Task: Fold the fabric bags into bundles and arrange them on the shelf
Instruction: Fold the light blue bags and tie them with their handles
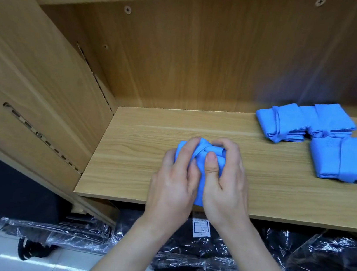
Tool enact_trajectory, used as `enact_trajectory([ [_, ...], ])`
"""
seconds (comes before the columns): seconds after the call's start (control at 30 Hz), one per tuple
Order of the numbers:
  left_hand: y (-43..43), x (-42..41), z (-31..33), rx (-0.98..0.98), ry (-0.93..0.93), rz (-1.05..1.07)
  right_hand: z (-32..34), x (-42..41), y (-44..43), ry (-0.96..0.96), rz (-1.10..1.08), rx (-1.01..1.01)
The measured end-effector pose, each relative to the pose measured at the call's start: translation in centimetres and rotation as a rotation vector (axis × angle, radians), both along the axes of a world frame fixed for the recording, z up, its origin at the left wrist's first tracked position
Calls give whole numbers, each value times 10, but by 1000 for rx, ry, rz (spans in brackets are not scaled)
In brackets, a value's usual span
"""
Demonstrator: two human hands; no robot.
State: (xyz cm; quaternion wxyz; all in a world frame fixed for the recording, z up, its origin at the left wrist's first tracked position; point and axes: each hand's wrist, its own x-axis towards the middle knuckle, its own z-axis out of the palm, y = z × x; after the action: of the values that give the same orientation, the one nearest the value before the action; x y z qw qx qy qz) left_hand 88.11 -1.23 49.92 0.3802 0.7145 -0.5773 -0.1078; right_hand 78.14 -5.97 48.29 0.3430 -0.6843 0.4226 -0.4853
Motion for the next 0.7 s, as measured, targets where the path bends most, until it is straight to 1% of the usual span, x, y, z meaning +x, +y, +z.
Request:
enact_trajectory([
  [0.1, -2, -8, -2, 123, -203, -53, -5, -11, -5, 42, -8, 1],
  [0.13, -5, -11, -2, 147, -231, -77, -7, -14, -6, 35, -26, -1],
  [0.23, -13, -21, -5, 146, -93, -138, -11, -20, -8, 3, -74, 21],
  [0.33, -15, -30, -7, 138, -10, -224, -13, -31, -15, -13, -80, 40],
  [0.37, -16, -34, -4, 137, 96, -253, -14, -36, -19, -29, -85, 54],
  [0.4, -17, -36, 1, 110, 269, -262, -15, -41, -22, -58, -99, 75],
  [0.47, -18, -41, 6, -3, 736, -175, -12, -50, -30, -151, -130, 122],
  [0.5, -19, -42, 5, -27, 913, -113, -10, -53, -33, -182, -135, 125],
  [0.53, -19, -45, 4, -26, 1013, -59, -7, -55, -34, -196, -131, 112],
  [0.6, -19, -58, 2, -16, 1093, 4, -1, -57, -36, -215, -138, 82],
  [0.7, -22, -78, -3, -71, 1056, 28, 1, -59, -40, -253, -180, 37],
])
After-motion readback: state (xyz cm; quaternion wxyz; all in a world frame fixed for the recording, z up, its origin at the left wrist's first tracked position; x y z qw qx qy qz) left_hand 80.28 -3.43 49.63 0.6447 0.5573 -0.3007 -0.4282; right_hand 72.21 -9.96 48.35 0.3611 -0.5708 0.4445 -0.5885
